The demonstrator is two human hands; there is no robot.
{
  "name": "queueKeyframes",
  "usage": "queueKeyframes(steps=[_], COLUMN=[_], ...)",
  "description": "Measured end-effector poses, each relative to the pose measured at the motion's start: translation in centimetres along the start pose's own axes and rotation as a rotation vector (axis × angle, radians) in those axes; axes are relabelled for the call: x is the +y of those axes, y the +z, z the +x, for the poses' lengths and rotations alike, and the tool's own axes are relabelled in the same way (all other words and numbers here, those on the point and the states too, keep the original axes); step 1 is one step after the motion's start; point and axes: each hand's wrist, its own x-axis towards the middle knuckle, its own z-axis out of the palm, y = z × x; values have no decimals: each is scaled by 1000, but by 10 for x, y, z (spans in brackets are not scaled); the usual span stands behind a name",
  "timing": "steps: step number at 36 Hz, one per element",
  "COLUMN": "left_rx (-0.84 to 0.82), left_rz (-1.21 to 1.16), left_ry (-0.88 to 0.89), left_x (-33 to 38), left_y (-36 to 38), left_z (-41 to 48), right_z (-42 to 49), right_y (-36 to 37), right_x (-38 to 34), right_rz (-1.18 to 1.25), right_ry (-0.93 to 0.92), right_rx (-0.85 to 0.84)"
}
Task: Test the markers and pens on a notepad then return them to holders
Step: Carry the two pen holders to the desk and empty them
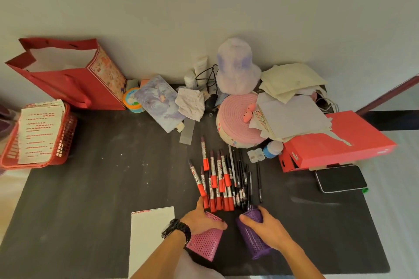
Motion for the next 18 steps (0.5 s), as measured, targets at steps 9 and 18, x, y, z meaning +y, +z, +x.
queueKeyframes(steps=[9,18], left_rx=[154,414], left_rz=[-66,-372], left_ry=[93,151], left_x=[-20,-64], left_y=[-2,-26], left_z=[-17,-62], right_z=[-23,-29], right_y=[5,27], right_x=[-6,-36], right_rz=[248,296], right_ry=[-98,-168], right_rx=[40,83])
